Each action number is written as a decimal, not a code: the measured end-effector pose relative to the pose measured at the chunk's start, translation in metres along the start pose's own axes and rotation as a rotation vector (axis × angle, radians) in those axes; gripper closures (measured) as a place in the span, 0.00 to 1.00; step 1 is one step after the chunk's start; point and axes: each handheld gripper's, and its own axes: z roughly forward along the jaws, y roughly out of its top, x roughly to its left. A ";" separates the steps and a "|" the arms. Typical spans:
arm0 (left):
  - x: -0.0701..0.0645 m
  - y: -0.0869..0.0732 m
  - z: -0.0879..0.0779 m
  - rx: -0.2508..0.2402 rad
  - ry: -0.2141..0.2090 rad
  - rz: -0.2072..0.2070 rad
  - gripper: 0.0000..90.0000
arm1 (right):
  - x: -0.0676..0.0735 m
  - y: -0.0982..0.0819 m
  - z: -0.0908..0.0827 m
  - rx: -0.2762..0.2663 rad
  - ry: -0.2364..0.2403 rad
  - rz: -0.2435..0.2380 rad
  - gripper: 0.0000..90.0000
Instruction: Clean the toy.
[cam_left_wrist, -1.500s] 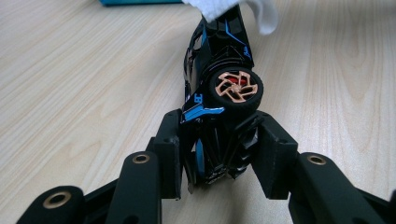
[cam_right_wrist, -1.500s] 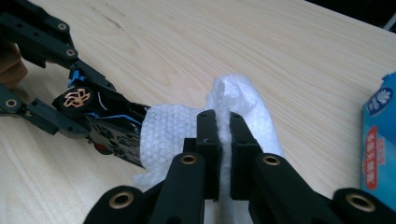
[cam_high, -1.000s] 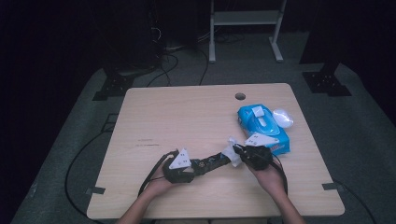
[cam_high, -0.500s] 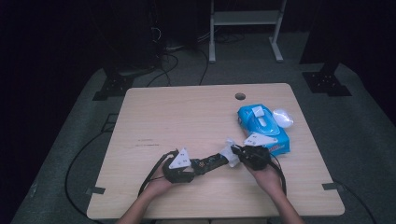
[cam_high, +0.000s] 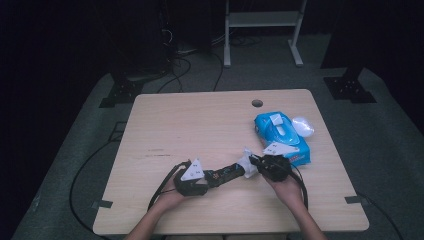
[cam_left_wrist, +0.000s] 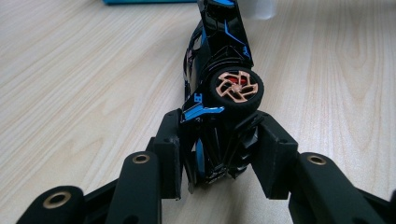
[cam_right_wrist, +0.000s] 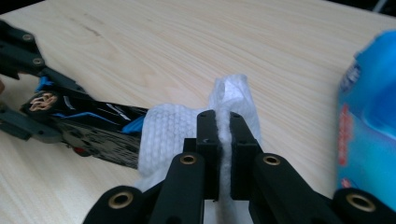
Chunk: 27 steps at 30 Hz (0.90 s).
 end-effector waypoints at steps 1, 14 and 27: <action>0.000 0.000 0.000 0.000 -0.001 -0.002 0.65 | -0.001 0.000 -0.002 -0.013 0.013 0.022 0.95; -0.001 0.001 0.001 -0.004 0.003 0.005 0.65 | 0.017 0.004 0.006 -0.007 0.044 -0.062 0.94; -0.001 0.000 0.002 -0.012 0.003 -0.013 0.65 | 0.060 0.015 0.026 -0.010 0.190 -0.100 0.95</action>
